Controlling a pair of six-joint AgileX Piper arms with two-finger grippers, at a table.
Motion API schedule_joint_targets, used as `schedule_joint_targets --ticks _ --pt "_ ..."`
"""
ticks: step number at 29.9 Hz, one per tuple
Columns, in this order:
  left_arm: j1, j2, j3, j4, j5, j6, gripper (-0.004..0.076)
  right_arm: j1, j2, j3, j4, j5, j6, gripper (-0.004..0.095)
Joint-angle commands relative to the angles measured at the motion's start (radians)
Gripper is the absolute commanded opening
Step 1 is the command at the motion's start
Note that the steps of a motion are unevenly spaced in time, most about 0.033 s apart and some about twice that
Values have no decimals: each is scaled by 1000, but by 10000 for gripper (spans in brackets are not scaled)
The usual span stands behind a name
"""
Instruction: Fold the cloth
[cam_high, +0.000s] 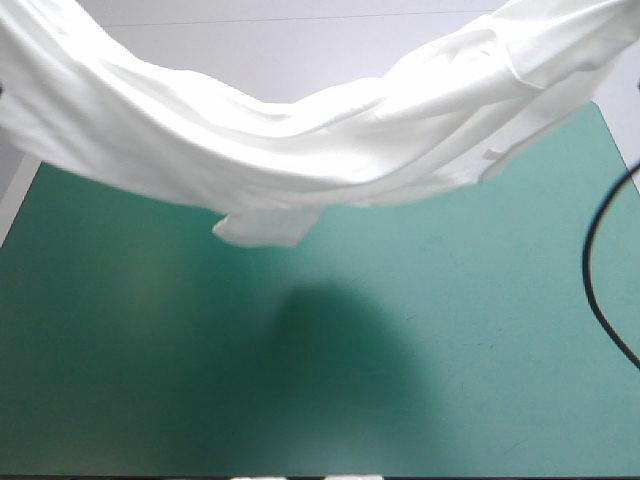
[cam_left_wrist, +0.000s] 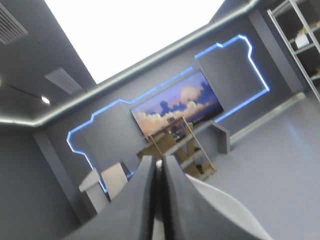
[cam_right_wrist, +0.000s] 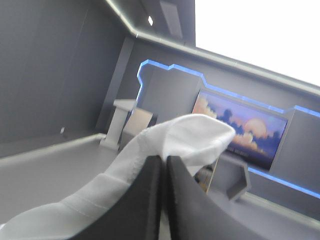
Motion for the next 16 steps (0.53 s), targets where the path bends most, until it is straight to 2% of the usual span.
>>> schedule_joint_targets --ticks 1,6,10,16 --pt "1 -35 -58 -1 -71 -11 19 1 -45 -84 9 -81 -22 -13" --pt "1 -35 -101 -1 -46 -6 19 1 -71 -133 9 -29 -22 -13" --pt "1 1 -101 -1 38 -12 19 1 -74 -102 9 25 -22 -13" --pt "1 97 -19 -1 139 -59 19 1 -74 81 9 80 -13 -13"
